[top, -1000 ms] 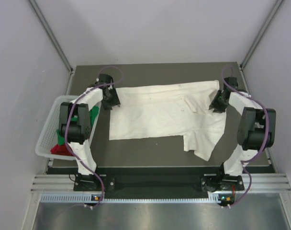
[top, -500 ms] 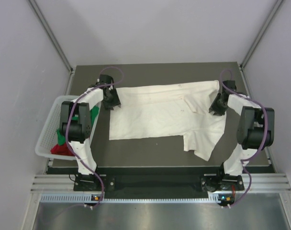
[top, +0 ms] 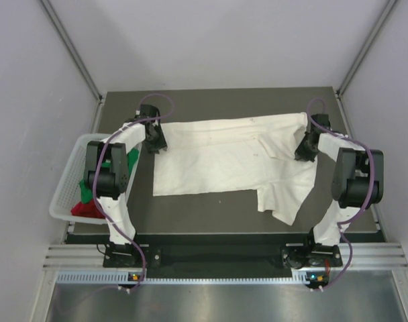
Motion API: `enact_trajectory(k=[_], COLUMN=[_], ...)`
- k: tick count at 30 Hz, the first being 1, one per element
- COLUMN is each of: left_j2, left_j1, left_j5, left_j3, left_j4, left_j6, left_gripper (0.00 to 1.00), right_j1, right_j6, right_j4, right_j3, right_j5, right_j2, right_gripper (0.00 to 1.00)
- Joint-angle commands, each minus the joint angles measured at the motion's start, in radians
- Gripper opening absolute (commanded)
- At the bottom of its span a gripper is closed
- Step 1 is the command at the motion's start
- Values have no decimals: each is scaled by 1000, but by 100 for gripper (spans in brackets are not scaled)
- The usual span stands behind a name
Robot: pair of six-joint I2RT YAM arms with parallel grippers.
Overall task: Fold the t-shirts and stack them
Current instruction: Fold the tshirt
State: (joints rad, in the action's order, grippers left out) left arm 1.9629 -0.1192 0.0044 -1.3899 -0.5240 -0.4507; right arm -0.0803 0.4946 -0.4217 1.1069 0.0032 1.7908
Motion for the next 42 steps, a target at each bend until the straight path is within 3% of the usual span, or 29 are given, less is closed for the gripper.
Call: enact_trajectory(k=[1,4,9,17,30,36,42], left_j2=[33,45,50,50,114,180,226], left_j1=[-2,-2,-3,-2,-2,1,15], left_j5=[-47,-49,-55,-66,-122,-171,-213], left_j3=[-52,-67,-73,-93,-336,-489,-610], left_j4=[9,7,12,4,-94,-114,-91], left_j6=[1,7,-2,-25,-46,-54,-80], left_gripper=[39,30,0,0,0,0,0], right_j1=[8,8,7,8,-10,-26,-78], right_j6=[1,-4,-7,-24,-73,-59,70], right_j4=[32,32,21,9,-25,93,282], right_j3=[-15,-13,-2,19,238,317,387], right_j5=[35,35,29,17,-37,-152,-288], right_j2=[4,-7,-21,-39,-31,-19,13], right_gripper=[0,0,0,0,0,0,0])
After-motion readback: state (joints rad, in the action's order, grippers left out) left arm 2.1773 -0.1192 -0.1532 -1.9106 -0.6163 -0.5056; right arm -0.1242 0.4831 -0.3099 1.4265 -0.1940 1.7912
